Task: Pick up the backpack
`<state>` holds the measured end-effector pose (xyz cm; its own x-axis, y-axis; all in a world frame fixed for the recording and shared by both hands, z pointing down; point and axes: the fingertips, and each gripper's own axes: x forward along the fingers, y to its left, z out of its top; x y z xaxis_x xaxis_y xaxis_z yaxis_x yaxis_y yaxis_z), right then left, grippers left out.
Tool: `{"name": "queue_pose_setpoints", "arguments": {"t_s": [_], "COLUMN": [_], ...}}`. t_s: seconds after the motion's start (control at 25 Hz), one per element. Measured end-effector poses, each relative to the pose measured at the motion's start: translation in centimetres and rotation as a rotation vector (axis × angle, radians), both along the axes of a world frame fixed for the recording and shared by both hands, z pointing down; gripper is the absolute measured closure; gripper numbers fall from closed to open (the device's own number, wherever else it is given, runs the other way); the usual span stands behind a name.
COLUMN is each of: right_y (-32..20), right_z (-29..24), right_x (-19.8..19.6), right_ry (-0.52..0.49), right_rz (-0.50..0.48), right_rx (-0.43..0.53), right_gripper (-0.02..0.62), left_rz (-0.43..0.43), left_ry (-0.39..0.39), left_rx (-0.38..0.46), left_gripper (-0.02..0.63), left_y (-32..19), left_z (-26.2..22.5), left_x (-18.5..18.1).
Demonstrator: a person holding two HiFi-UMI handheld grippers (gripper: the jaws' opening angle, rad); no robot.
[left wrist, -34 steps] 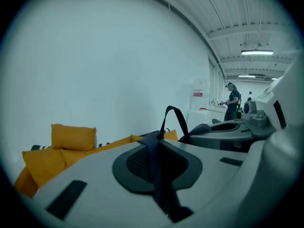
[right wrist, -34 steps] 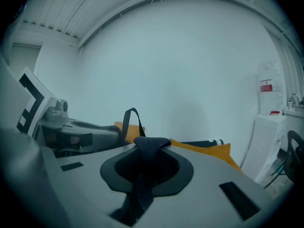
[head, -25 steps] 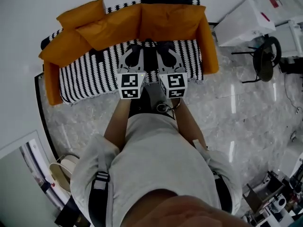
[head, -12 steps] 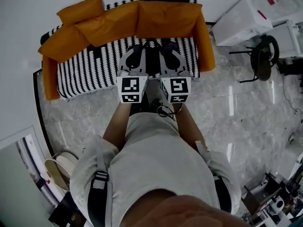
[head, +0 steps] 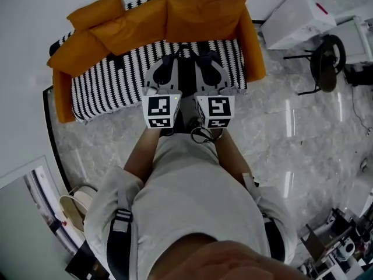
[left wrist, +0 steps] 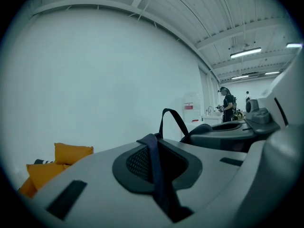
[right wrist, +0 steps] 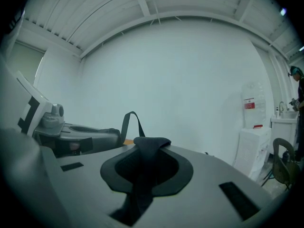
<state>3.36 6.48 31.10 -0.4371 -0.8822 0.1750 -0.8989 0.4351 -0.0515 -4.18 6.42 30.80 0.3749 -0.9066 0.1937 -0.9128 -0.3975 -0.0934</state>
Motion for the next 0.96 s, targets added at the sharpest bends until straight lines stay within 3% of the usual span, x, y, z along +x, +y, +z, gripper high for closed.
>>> {"name": "queue_pose_setpoints", "arguments": {"t_s": [0.64, 0.96], "right_y": [-1.3, -1.2], "right_z": [-1.4, -1.5], "right_x": [1.8, 2.2], "right_ry": [-0.026, -0.042], "right_rz": [0.026, 0.026], "right_rx": [0.015, 0.011], "right_gripper": [0.534, 0.534], "left_rz": [0.028, 0.054], "left_ry": [0.025, -0.007], "left_rx": [0.023, 0.022], "left_gripper": [0.575, 0.575], "left_y": [-1.6, -1.0], "left_z": [-1.4, -1.5], "left_x": [1.4, 2.1]}}
